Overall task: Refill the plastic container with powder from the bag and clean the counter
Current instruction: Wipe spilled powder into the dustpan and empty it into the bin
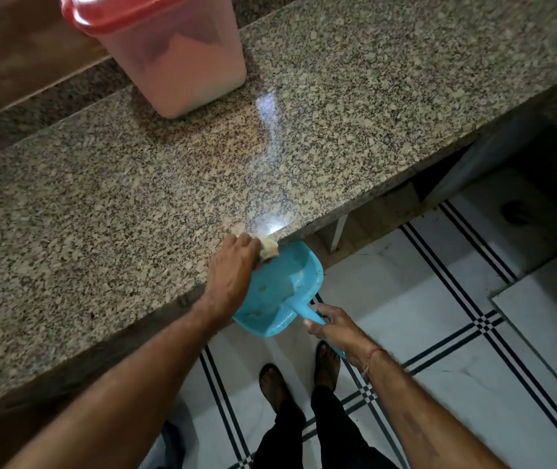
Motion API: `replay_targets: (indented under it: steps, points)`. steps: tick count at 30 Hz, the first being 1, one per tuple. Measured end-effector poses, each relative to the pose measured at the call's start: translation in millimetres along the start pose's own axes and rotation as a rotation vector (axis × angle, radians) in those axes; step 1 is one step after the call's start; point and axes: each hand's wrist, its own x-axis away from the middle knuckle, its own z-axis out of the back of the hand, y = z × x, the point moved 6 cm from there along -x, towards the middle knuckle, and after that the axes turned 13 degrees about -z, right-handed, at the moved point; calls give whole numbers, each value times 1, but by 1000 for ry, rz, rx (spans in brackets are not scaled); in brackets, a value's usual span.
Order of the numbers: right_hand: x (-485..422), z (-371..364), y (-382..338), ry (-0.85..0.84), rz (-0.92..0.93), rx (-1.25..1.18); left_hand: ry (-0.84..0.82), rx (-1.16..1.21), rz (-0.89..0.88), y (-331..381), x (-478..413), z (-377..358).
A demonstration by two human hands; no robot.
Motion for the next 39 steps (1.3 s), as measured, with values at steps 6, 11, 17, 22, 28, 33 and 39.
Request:
replay_targets:
  steps: [6, 11, 17, 22, 28, 33, 39]
  points:
    - [-4, -1, -13, -18, 3, 6, 175, 282, 192, -22, 3, 14]
    - [-11, -1, -12, -21, 12, 41, 40, 487, 258, -49, -17, 12]
    - [-10, -11, -2, -24, -23, 100, 96, 291, 93, -17, -5, 18]
    - [-3, -26, 5, -23, -41, 189, -27, 228, 36, 2, 65, -26]
    - [11, -74, 12, -61, -31, 402, 367, 799, 762, -69, 188, -58]
    - [19, -164, 28, -142, -36, 610, 543, 924, 1116, -100, 308, -78]
    - [33, -299, 61, -265, -20, 905, 833, 1076, 1488, -98, 493, -129]
